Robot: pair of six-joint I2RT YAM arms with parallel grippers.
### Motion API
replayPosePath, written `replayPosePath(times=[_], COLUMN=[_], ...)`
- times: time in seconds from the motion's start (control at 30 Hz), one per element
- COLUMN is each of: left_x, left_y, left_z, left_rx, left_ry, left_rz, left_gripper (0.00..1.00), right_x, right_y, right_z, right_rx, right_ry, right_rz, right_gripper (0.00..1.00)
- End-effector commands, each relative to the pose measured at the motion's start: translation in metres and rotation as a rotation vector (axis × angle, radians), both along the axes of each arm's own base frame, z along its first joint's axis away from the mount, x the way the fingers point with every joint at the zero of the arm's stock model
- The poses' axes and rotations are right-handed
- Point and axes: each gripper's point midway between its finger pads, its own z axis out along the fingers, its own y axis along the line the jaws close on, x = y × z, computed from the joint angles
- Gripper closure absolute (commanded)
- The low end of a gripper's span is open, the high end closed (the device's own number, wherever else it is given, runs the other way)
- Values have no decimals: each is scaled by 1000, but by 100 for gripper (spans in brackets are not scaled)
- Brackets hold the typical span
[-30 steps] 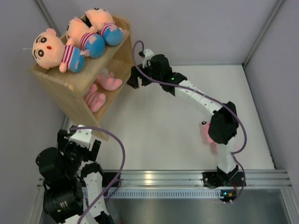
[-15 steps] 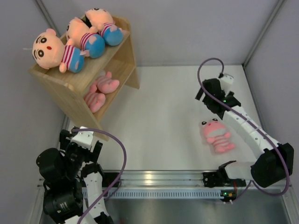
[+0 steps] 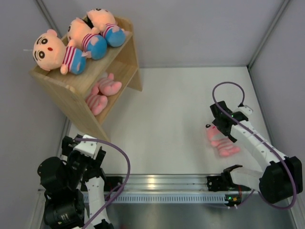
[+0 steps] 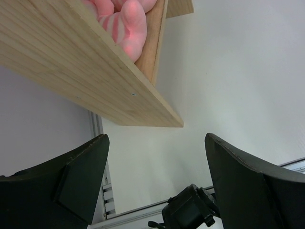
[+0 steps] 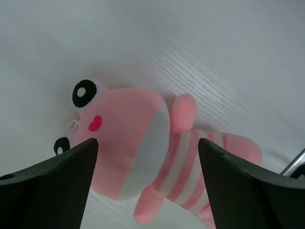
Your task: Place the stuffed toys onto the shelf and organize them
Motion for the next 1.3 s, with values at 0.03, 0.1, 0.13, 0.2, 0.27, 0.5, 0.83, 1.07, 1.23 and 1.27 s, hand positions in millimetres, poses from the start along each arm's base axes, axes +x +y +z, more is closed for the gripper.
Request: replayPosePath(times=[0.03, 0.1, 0.13, 0.2, 0.27, 0.5, 0.83, 1.07, 1.23, 1.27], left_x=[-6, -6, -5, -4, -3, -1, 3, 1, 0, 2], left_y=[0, 1, 2, 1, 1, -15, -20, -37, -48, -47], left_z=[-16, -17, -17, -19, -19, -24, -15, -1, 12, 13], left_rx=[0, 2, 2, -5, -17, -94, -122, -157, -175, -174], left_ry=[60, 62, 65, 75, 81, 122, 116, 88, 65, 66], left_rz=[-3, -1, 0, -4, -5, -80, -91, -174, -240, -239], left_gripper=[12, 12, 12, 12, 12, 15, 11, 2, 2, 1], right_x=[30, 31, 33, 40, 50, 78, 9, -64, -97, -102], right_y=[20, 20, 21, 24, 33, 123, 371, 457, 484, 488], right_z=[-24, -39, -42, -44, -37, 56, 227, 288, 309, 310], right_rx=[114, 102, 97, 101, 117, 220, 531, 641, 721, 734], right_ry=[-57, -43, -45, -63, -75, -362, -555, -644, -684, -684], right_rz=[50, 79, 99, 123, 184, 444, 1087, 1380, 1490, 1513], right_gripper=[20, 33, 40, 70, 83, 100, 100, 100, 100, 100])
